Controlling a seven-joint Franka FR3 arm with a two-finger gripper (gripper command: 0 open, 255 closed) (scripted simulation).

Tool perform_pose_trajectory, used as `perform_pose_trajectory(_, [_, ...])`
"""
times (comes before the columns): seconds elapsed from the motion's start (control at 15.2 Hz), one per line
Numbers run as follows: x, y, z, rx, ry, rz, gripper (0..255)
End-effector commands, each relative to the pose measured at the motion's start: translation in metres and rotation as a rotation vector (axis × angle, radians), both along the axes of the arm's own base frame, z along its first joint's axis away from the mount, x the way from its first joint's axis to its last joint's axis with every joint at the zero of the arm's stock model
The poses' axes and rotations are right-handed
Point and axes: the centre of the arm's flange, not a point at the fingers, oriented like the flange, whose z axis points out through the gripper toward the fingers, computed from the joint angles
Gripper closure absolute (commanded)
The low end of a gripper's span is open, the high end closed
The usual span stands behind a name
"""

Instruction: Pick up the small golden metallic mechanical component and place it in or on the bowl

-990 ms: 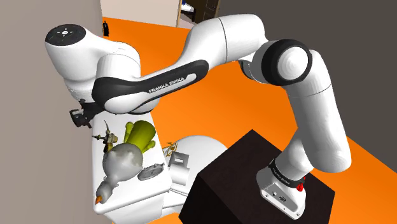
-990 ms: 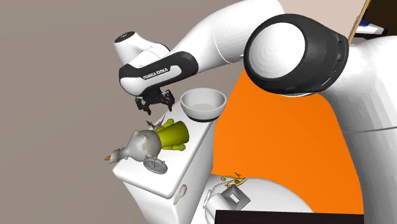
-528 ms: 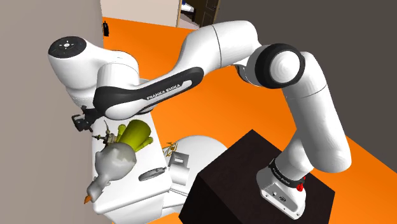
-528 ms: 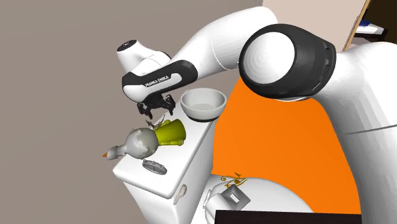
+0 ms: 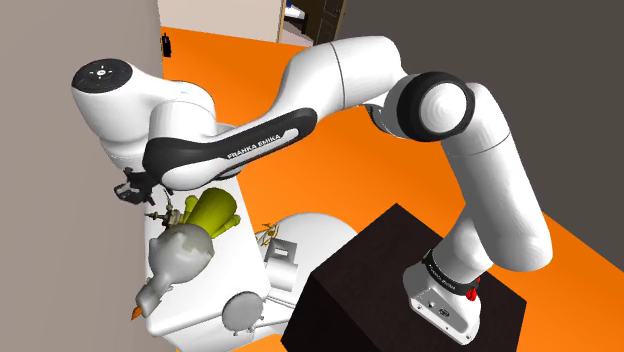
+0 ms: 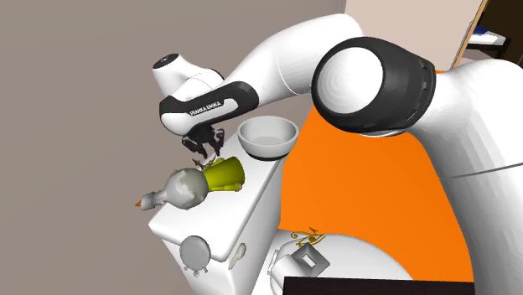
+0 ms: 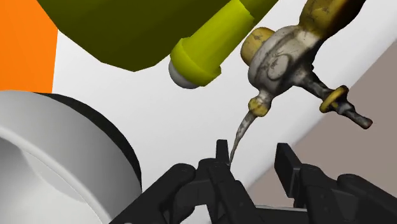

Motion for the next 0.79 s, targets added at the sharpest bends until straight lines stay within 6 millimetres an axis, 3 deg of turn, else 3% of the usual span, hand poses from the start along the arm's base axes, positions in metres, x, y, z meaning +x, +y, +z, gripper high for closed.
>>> perform_pose_trajectory(0.0, [0.002, 0.001, -0.013, 0.011, 0.003, 0.003, 255])
perform_pose_trajectory(0.4, [0.003, -0.003, -0.017, 0.011, 0.004, 0.003, 255])
perform_pose_trajectory(0.73, [-0.001, -0.004, 0.006, 0.012, 0.004, 0.003, 255])
